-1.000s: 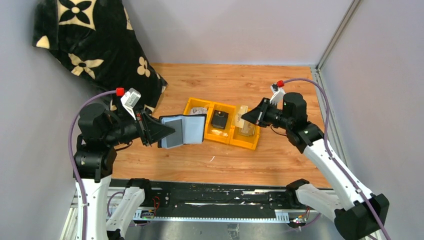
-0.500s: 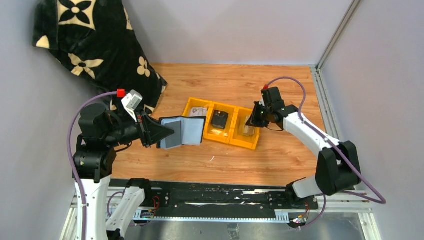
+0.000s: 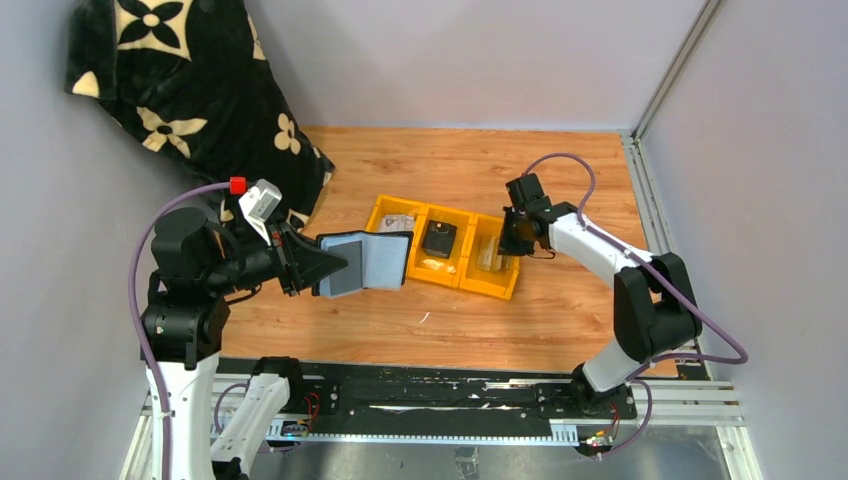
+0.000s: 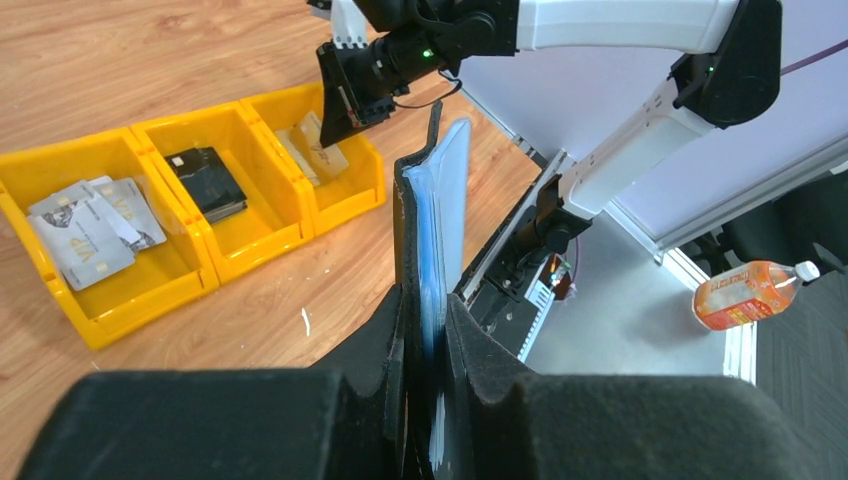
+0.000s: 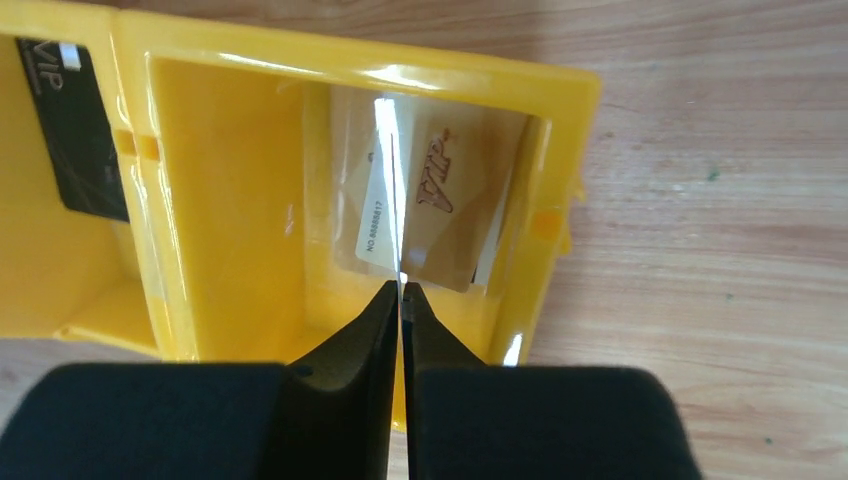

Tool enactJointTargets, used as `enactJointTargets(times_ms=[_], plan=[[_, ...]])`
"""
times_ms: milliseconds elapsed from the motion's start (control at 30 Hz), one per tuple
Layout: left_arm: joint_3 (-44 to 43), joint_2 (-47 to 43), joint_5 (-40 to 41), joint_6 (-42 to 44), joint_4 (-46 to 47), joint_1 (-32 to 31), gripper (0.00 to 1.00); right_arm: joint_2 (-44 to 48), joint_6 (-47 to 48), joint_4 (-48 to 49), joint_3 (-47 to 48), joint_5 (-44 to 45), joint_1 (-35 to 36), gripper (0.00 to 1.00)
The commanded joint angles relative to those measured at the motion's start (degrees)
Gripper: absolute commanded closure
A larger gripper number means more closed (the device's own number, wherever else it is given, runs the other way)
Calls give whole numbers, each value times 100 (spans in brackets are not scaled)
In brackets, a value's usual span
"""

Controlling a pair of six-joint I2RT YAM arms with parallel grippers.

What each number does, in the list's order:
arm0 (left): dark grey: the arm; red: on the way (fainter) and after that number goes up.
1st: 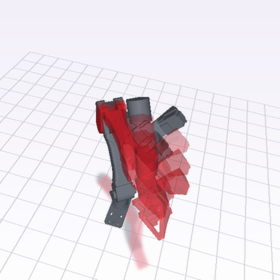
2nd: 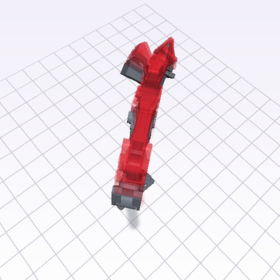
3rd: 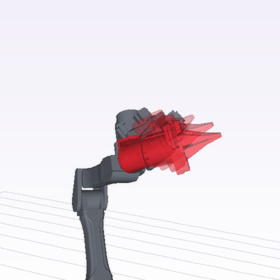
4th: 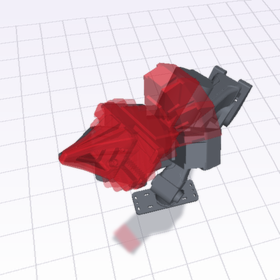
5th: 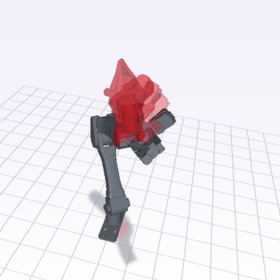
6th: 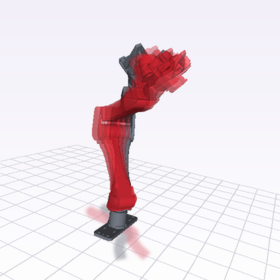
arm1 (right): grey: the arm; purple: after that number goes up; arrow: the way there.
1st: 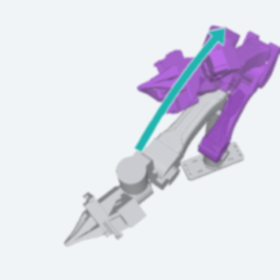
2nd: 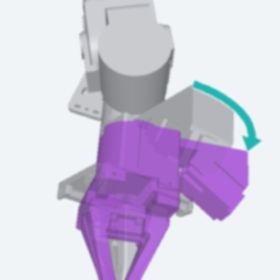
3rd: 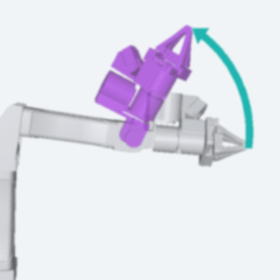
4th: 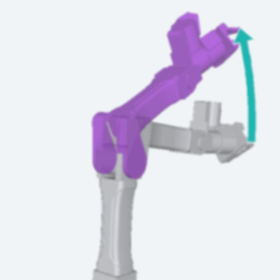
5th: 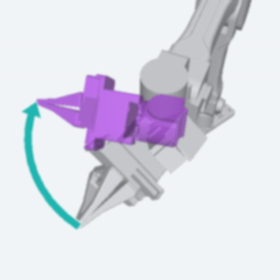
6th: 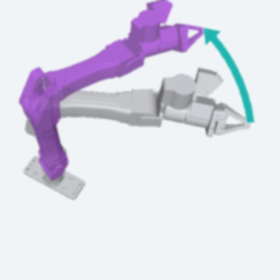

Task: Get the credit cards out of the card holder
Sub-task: Place the credit card in the storage box, then remove the credit card from the card holder.

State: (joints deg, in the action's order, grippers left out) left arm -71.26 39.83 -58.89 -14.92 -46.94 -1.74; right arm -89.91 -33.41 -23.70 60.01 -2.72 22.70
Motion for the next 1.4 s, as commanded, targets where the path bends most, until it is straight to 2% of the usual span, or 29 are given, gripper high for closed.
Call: enactJointTargets(times_ms=[0, 233, 333, 433, 500, 567, 667, 800, 867, 1067, 1367], plan=[[-150, 7, -103, 68, 9, -22, 100, 121, -25, -529, 316, 1090, 270, 89], [-126, -24, -118, 50, 9, -27, 100, 580, 6, -855, 753, 1544, 660, 49], [-103, -37, -161, 55, 9, -20, 100, 1054, 106, -904, 1033, 1414, 864, 42], [-83, -37, -227, 58, 9, -23, 100, 1710, 258, -716, 1212, 816, 963, 34], [-66, -39, -310, 66, 9, -22, 100, 2162, 409, -332, 1236, -154, 967, 30], [-26, -45, -436, 84, 9, -24, 100, 2576, 455, 361, 1129, -1492, 968, 27], [-2, -56, -663, 95, 9, -20, 100, 3054, -107, 1942, 799, -3567, 973, 26], [7, -47, -991, 53, 0, -25, 100, 3204, -995, 3720, 357, -4741, 1168, 24], [0, -52, -1048, 30, 0, -22, 100, 3151, -1000, 4004, 337, -4796, 1546, 24], [-75, -38, -1132, -67, 10, -20, 100, 2654, -46, 3438, 836, -4533, 2671, 22], [-118, -59, -1175, -101, 16, -26, 100, 2142, 571, 2878, 1291, -4047, 3492, 23]])
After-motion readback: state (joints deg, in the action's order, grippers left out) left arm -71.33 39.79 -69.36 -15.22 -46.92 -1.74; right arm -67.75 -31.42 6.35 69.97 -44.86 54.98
